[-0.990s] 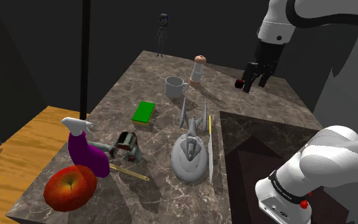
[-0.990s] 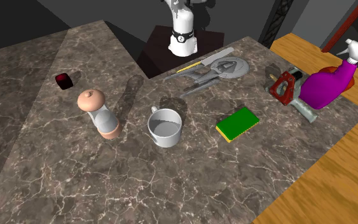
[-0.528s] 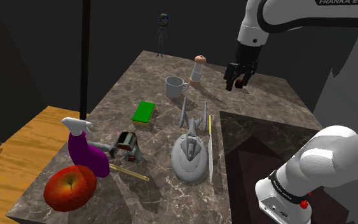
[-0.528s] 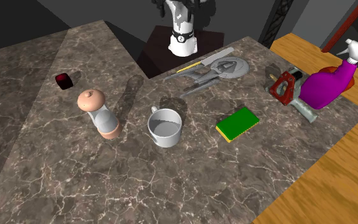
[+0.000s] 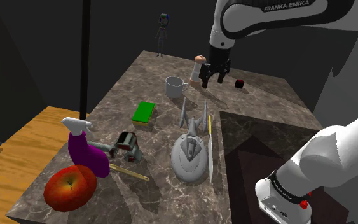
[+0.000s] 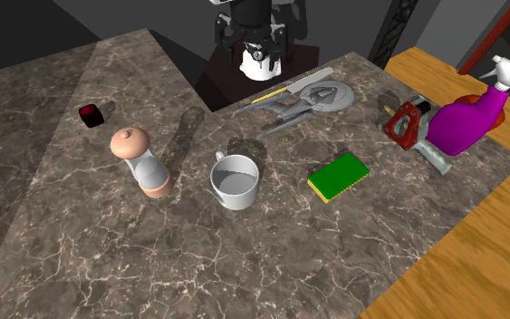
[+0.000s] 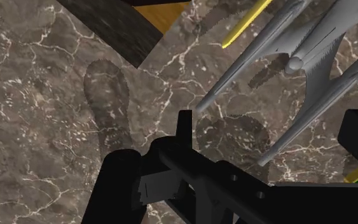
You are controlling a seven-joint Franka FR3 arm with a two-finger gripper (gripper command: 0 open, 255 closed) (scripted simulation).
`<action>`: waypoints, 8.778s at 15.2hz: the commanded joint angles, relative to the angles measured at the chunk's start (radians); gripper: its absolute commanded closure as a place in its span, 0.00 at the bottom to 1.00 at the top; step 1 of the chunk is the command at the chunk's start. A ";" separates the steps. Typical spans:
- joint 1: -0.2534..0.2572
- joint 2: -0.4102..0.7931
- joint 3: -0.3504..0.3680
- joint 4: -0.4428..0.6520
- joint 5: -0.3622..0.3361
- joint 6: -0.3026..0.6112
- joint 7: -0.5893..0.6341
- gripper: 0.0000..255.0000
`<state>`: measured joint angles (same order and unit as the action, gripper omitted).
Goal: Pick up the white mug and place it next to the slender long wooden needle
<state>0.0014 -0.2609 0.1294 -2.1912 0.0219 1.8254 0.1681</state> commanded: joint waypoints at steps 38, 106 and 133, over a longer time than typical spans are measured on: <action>0.072 0.814 0.024 0.701 -0.157 0.137 0.092 1.00; 0.328 0.307 0.241 0.276 -0.045 0.048 0.536 1.00; 0.335 0.408 0.238 0.121 -0.089 0.296 0.568 1.00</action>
<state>0.3362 0.1468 0.3670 -2.0699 -0.0674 2.1215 0.7363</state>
